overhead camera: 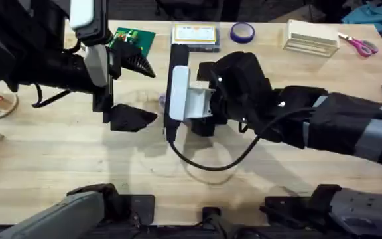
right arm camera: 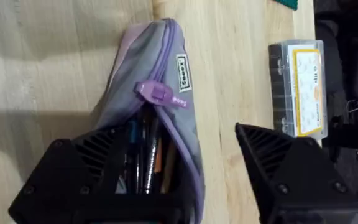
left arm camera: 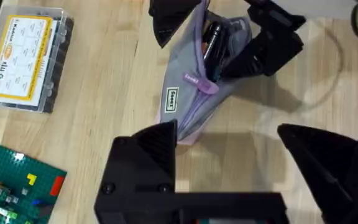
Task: Unzip the bag, pick up the pens from the table one at a time and place them inside, then zip the bag closed.
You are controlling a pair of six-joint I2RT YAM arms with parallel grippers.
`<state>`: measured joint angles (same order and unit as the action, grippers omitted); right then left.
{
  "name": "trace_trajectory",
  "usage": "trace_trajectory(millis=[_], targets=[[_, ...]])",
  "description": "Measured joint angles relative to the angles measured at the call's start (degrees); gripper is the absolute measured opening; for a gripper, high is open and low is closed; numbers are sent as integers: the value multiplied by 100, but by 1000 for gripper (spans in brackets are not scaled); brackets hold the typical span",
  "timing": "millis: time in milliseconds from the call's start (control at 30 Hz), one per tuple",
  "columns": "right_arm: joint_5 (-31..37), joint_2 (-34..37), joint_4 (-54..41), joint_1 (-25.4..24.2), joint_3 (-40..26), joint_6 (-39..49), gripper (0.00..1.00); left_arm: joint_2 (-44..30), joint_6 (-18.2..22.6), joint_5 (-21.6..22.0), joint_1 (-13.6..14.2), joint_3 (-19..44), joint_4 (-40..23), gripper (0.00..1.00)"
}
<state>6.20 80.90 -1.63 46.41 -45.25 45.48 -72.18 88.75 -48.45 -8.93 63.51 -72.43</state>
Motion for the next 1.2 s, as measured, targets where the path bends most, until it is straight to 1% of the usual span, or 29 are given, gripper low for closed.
trace_trajectory(millis=[100, 300, 333, 367, 567, 600, 667, 700, 833, 967, 1100, 1133, 1200], targets=[[43, 0, 10, 2, 0, -6, 998, 0, 0, 0, 0, -1, -1, 993], [516, -71, 23, 7, 0, -377, 998, -1, 0, 0, 0, 0, 1, 993], [594, -127, 19, 7, 0, -455, 998, 0, 0, 0, 0, 0, -1, 993], [742, -365, -6, 4, 0, -722, 998, 0, 0, 0, 0, 0, 0, 993], [837, -951, -10, 4, 0, -1403, 998, -1, 0, 0, 0, -1, -1, 993], [863, -1238, -21, 4, 0, -1756, 998, 0, 0, 0, 0, 0, 0, 993], [881, -1393, -57, 4, 0, -2004, 998, 0, 0, 0, 0, 0, 1, 993], [883, -1618, -92, 4, 0, -2504, 998, 0, 0, 0, 0, -2, 1, 992], [883, -1880, -134, 4, 0, -3220, 998, 0, 0, 0, 0, -2, -1, 993], [879, -2045, -304, 4, 0, -3998, 998, 0, 0, 0, 0, 0, -1, 992], [879, -2052, -478, 4, 0, -4641, 998, 0, 0, 0, 0, 0, 0, 993], [879, -2054, -494, 4, 0, -5070, 998, -1, 0, 1, 0, -1, 1, 993], [879, -2055, -501, 7, 0, -5352, 998, 0, 0, 2, 0, -2, 19, 993]])
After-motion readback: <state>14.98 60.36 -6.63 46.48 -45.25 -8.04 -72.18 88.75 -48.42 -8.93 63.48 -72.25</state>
